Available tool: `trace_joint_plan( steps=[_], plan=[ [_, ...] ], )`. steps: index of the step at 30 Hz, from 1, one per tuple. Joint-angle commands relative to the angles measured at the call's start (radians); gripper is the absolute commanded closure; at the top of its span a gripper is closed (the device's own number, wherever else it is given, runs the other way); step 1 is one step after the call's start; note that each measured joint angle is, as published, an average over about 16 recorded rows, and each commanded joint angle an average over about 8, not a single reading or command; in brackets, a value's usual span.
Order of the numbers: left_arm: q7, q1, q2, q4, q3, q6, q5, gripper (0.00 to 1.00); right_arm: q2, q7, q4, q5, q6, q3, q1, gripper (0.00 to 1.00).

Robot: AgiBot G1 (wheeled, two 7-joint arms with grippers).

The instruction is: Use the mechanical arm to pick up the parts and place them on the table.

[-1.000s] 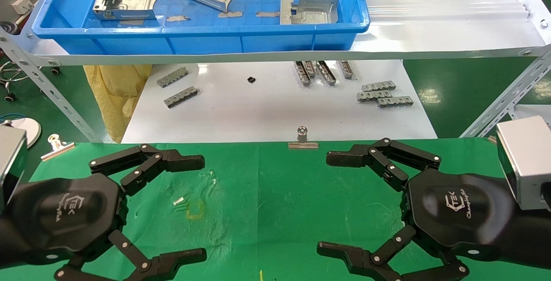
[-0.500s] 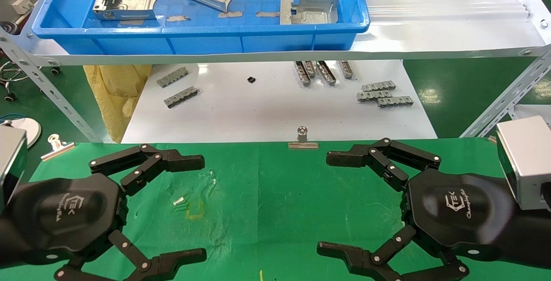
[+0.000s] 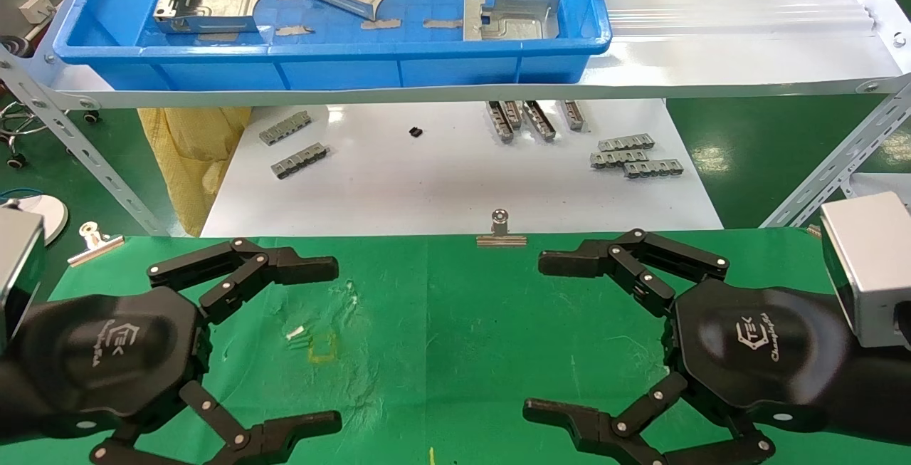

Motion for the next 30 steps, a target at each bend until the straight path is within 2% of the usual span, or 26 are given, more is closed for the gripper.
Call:
trace_joint_plan(
  steps=[1, 30],
  plan=[
    [0.0, 0.0, 0.0, 0.0, 0.0, 0.0, 0.0, 0.0, 0.0, 0.0, 0.0, 0.0, 0.0, 0.0, 0.0, 1.0],
    [0.0, 0.0, 0.0, 0.0, 0.0, 0.0, 0.0, 0.0, 0.0, 0.0, 0.0, 0.0, 0.0, 0.0, 0.0, 1.0]
  ],
)
